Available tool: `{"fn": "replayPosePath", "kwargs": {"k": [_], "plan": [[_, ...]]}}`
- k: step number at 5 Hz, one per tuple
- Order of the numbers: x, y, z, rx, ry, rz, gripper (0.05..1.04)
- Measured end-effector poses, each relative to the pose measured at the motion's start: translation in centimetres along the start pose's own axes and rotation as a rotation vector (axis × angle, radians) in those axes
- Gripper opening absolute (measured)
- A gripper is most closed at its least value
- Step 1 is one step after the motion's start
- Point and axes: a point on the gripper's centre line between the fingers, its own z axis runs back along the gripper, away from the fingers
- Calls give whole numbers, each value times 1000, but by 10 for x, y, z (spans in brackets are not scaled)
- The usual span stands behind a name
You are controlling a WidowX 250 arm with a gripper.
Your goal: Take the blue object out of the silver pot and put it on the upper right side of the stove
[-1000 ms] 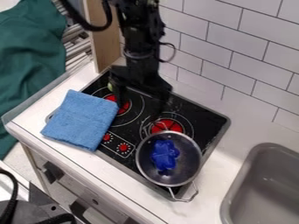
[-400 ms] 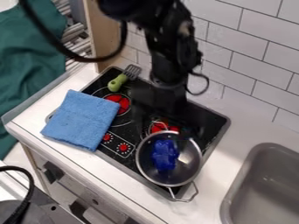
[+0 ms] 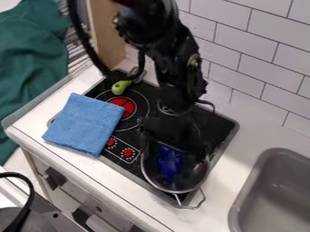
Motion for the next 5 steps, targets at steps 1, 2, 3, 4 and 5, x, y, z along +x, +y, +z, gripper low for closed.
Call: {"fn": "replayPosePath", "kwargs": {"k": [1, 2, 3, 4, 5], "plan": [[4, 4, -9, 9, 25, 19, 1002], [5, 4, -9, 13, 22, 34, 1001], [2, 4, -11, 25, 20, 41, 962], [0, 1, -8, 35, 2, 34, 715], [1, -1, 0, 48, -16, 24, 413]]}}
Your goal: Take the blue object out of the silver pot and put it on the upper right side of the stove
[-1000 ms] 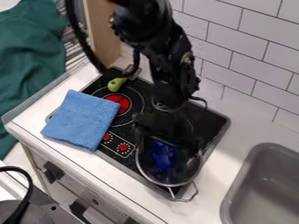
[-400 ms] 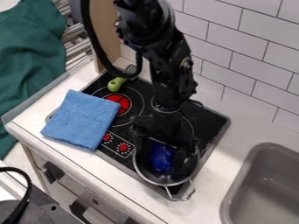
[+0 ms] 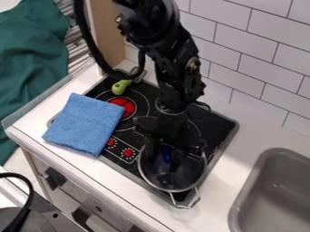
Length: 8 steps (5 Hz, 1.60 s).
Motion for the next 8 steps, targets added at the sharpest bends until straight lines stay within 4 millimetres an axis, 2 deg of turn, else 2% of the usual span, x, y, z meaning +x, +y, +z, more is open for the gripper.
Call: {"fn": "replayPosePath", "kwargs": {"k": [1, 2, 4, 5, 7, 8], "plan": [[7, 0, 18, 13, -55, -7, 232], [12, 2, 34, 36, -97, -8, 229], [13, 3, 36, 36, -100, 13, 229], [31, 9, 42, 36, -119, 29, 229], [70, 34, 29, 38, -100, 62, 229], [89, 41, 13, 36, -58, 69, 229]]}}
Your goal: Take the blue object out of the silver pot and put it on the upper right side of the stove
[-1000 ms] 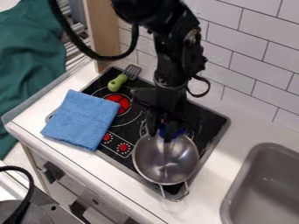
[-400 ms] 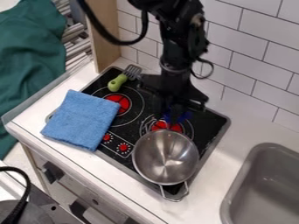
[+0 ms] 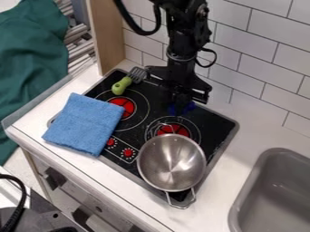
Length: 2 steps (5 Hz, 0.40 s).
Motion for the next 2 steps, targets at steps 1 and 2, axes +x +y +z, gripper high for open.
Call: {"fn": "replayPosePath", "kwargs": {"k": [1, 2], "plan": [[13, 5, -15, -2, 45, -2, 283], [22, 6, -20, -14, 61, -21, 558]]}}
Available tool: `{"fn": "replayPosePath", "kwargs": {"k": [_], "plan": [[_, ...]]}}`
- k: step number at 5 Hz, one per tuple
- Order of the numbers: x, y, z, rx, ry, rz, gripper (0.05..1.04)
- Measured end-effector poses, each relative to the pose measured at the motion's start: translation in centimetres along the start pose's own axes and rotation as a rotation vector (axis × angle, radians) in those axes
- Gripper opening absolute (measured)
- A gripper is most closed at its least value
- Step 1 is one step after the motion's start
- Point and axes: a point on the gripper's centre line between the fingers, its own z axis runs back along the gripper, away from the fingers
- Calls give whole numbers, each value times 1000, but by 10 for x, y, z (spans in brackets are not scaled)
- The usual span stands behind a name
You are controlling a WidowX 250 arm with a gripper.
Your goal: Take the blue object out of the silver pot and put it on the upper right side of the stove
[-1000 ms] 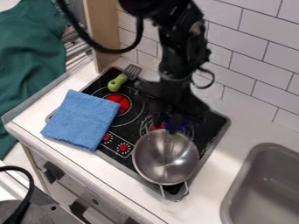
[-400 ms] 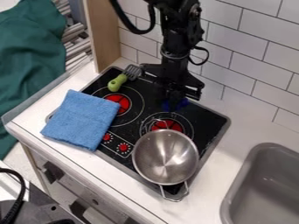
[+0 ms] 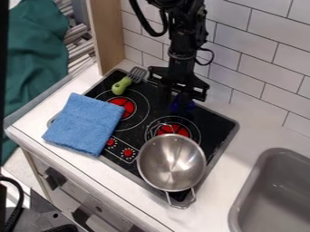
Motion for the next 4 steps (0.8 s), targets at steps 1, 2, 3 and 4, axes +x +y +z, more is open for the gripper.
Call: {"fn": "replayPosePath", "kwargs": {"k": [1, 2, 3, 4], "plan": [[-2, 2, 4, 12, 12, -15, 874], [2, -1, 35, 12, -46, -31, 1014], [-6, -6, 58, 0, -90, -33, 1008], [-13, -9, 71, -19, -115, -37, 1007]]}}
